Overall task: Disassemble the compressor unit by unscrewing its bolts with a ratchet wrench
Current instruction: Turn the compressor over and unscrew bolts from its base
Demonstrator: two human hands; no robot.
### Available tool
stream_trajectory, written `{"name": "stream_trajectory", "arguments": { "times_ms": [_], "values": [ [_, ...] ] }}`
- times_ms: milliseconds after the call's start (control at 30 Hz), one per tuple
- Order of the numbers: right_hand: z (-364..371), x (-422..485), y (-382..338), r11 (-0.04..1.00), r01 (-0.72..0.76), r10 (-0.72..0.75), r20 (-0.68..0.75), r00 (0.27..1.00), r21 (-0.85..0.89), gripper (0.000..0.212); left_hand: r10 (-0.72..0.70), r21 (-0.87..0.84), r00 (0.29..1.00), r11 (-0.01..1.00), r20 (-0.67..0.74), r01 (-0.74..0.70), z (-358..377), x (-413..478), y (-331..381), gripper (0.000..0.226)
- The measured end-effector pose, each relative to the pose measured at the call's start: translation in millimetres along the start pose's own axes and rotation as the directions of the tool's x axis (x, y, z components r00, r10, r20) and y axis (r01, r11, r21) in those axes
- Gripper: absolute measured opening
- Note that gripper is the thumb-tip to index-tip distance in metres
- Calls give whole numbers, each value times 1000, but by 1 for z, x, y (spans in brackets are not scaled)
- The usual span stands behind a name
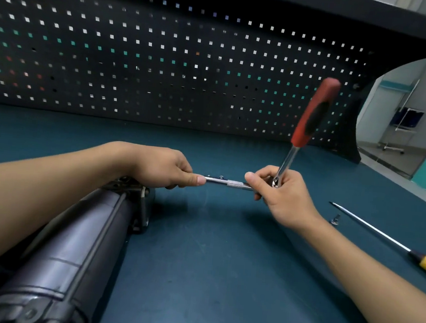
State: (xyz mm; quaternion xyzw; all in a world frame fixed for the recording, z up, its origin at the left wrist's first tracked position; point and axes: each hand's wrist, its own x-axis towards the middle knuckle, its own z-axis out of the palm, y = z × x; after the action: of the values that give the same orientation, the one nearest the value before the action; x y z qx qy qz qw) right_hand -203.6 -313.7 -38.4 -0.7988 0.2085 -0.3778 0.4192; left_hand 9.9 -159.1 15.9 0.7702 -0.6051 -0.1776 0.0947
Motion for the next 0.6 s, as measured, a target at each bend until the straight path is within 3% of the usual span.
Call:
{"name": "stream_trajectory", "arguments": {
  "times_ms": [133,267,367,600],
  "values": [
    [1,-1,1,989,147,-146,-48,988,8,18,6,4,1000,1000,-4,-6,-1,-1,0,56],
    [-2,-6,-2,931,301,-300,34,953,-209,4,18,23,1000,1000,-5,-17,-1,0,-1,55],
    [-3,-10,-3,873,361,-357,77,931,-329,19,20,45,1000,999,-15,-19,-1,1,-3,53],
    [-4,-13,-6,939,213,-186,120,975,-271,22,22,-1,999,1000,-25,-22,0,2,-5,49]
  ]
}}
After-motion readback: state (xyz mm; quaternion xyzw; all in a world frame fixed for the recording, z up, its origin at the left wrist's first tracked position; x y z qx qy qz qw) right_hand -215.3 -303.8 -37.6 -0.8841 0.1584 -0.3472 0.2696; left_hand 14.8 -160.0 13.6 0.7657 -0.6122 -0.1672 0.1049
